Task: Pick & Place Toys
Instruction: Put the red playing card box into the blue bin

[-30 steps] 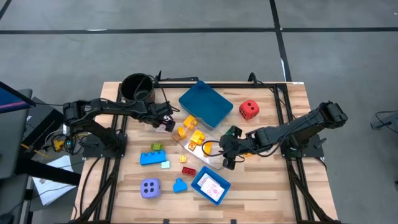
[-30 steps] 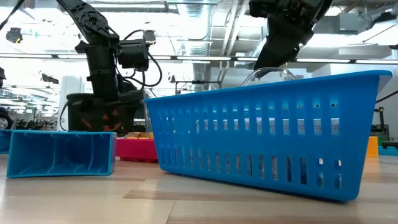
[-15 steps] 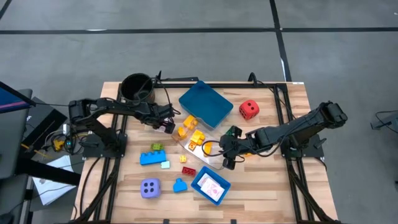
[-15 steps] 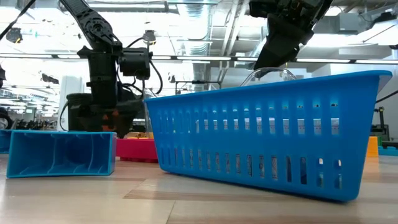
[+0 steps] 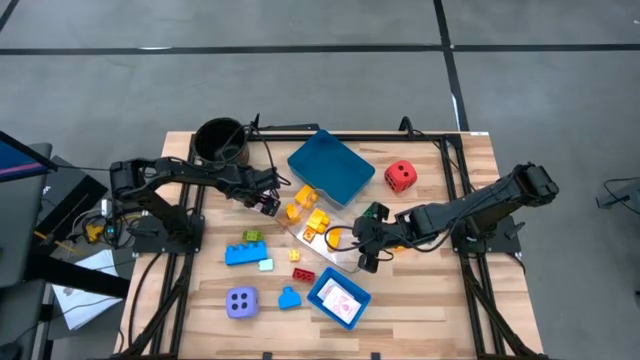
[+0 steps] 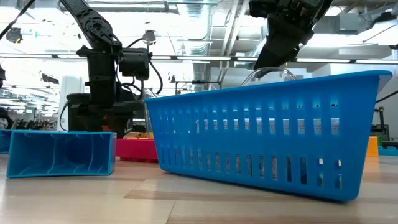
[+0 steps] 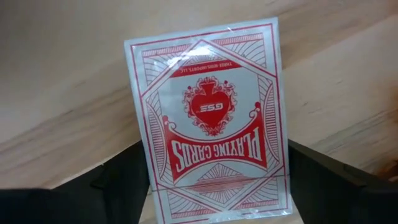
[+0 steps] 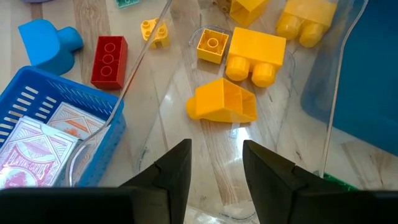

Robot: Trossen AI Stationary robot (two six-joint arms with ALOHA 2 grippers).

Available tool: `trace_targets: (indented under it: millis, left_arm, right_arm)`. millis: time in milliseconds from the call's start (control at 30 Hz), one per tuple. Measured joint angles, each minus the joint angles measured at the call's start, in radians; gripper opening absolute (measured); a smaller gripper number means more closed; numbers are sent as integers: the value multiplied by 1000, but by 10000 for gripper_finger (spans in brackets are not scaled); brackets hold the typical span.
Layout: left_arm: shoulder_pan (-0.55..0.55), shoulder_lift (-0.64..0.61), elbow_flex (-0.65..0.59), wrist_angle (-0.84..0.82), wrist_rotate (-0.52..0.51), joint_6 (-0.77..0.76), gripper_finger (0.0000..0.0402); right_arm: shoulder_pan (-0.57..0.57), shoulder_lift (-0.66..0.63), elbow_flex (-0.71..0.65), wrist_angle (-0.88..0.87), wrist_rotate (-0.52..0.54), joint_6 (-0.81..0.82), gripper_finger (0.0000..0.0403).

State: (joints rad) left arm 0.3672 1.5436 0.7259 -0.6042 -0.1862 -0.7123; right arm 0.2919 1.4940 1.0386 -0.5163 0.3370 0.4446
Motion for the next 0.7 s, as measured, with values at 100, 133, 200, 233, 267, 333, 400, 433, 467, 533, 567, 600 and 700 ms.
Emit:
trace_targets:
  millis: [100, 133, 200, 233, 267, 333, 400, 433, 467, 533, 567, 600, 700]
  left_arm:
    - [0, -3, -1, 1, -2, 9, 310]
    - [0, -9, -3, -2, -8, 22, 312]
    - [0, -18, -4, -11, -15, 28, 312]
    - [0, -28, -5, -14, -15, 28, 310]
    - [0, -41, -5, -17, -13, 28, 308]
    - [0, -75, -5, -19, -7, 29, 306]
    - [-2, -111, -5, -18, 10, 41, 306]
    - [-2, -137, -5, -20, 33, 51, 306]
    - [-2, -161, -4, -18, 53, 57, 307]
    - [-3, -207, -4, -18, 95, 73, 308]
    - [-7, -230, -4, -22, 107, 85, 308]
    - [-10, -252, -4, -22, 117, 98, 308]
    - [-26, -314, -4, -39, 157, 124, 307]
  right_arm:
    - [0, 0, 0, 0, 0, 0, 136]
    - [0, 0, 0, 0, 0, -1, 136]
    - [0, 0, 0, 0, 1, -8, 136]
    - [0, 0, 0, 0, 1, -10, 136]
    - [0, 0, 0, 0, 2, -11, 136]
    - [-1, 0, 0, 0, 3, -11, 136]
    - [-1, 0, 0, 0, 3, -11, 136]
    - [-3, 0, 0, 0, 3, -11, 136]
    - [-4, 0, 0, 0, 3, -11, 136]
    - [-9, 0, 0, 0, 3, -11, 136]
    - [-13, 0, 0, 0, 4, -11, 136]
    - [-19, 0, 0, 0, 4, -11, 136]
    - [-38, 0, 0, 0, 4, -10, 136]
